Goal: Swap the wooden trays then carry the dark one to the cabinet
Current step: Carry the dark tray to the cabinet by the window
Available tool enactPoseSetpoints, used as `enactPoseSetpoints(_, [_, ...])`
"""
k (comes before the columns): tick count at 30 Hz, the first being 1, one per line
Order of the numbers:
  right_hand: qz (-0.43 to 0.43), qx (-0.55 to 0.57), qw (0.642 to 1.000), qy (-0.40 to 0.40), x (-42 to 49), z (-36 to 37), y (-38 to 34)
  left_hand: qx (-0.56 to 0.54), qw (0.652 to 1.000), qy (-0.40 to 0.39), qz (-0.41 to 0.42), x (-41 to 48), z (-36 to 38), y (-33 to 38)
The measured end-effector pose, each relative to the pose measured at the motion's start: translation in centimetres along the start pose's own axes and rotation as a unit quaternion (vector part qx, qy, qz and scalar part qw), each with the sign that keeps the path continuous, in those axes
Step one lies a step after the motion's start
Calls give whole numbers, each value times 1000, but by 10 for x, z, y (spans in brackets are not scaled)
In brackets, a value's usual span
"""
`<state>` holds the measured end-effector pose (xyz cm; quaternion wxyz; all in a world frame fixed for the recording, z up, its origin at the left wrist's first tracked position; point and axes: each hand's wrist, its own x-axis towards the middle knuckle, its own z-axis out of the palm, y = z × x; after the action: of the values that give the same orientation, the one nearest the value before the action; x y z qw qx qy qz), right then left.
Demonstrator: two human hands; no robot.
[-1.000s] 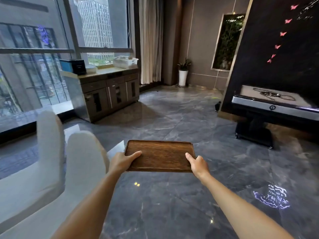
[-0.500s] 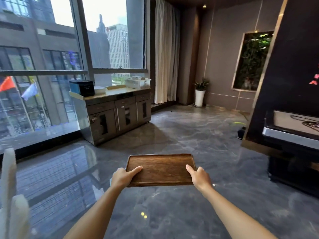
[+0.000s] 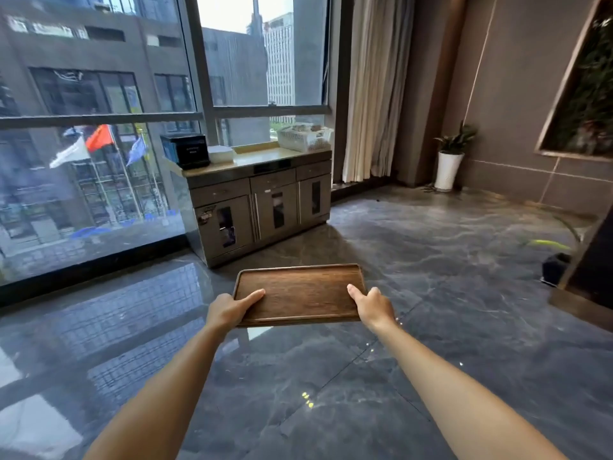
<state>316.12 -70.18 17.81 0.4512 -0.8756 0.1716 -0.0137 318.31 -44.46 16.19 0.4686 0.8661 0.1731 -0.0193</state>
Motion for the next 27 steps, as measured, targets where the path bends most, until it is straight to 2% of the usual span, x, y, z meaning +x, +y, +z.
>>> enactPoseSetpoints(5, [-6, 2, 1000, -1, 142, 23, -29, -11, 1000, 13, 9, 134, 34, 44])
enactPoseSetpoints(15, [-38, 40, 998, 17, 433, 48, -173, -15, 998, 55, 40, 418, 29, 194])
enactPoseSetpoints(27, [-63, 60, 996, -19, 765, 117, -226, -4, 997, 71, 10, 709, 101, 289])
